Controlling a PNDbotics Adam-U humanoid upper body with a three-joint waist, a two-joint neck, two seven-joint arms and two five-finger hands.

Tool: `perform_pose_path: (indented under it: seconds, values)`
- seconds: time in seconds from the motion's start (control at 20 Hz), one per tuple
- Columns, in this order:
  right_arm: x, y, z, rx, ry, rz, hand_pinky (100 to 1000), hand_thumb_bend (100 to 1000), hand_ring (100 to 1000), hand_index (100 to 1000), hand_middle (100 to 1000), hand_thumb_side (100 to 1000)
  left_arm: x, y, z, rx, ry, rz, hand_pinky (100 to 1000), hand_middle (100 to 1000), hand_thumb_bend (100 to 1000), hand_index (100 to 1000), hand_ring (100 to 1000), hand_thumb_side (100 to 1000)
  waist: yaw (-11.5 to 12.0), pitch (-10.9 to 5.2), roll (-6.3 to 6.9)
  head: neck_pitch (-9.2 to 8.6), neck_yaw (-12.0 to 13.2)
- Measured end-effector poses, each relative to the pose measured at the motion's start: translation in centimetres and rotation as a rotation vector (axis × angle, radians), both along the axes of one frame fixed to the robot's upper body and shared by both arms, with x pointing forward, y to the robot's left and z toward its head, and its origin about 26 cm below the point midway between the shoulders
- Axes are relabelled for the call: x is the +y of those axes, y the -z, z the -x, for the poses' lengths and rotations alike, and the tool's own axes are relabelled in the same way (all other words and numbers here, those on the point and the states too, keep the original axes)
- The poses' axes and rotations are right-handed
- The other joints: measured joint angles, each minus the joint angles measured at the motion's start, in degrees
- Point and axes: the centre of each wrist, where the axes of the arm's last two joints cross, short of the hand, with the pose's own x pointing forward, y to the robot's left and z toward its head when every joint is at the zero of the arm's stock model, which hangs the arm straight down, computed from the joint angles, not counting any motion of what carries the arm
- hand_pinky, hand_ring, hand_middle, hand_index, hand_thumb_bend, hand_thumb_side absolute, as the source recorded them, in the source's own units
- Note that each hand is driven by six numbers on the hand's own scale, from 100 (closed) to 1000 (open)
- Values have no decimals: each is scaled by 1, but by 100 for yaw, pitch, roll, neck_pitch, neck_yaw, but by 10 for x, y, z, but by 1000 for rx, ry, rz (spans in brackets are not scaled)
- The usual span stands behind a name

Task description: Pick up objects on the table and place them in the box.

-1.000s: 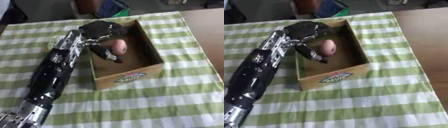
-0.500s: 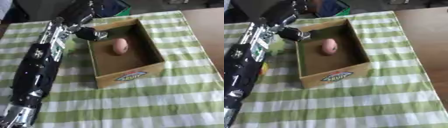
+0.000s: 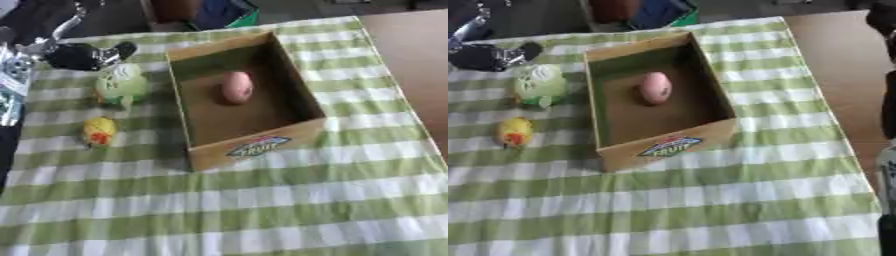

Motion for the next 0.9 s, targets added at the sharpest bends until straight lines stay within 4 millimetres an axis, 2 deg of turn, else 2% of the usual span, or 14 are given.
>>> perform_pose_path:
  seconds: [0.15,0.4,0.9]
  values:
    - [-1,1,0,5,6,1,794,100,702,834,475,860,19,3,8,48,-25,-24,644,796,527,904,854,1000,39,-1,-5,12,-45]
    - [-3,3,1,14,17,-2,794,100,702,833,474,859,48,17,20,156,-36,-83,632,773,494,911,838,1000,78,-13,-11,28,-110]
    - [-5,5,2,21,35,1,798,100,703,834,471,851,71,42,24,378,-53,-93,609,762,599,902,821,1000,53,-13,-34,60,-155]
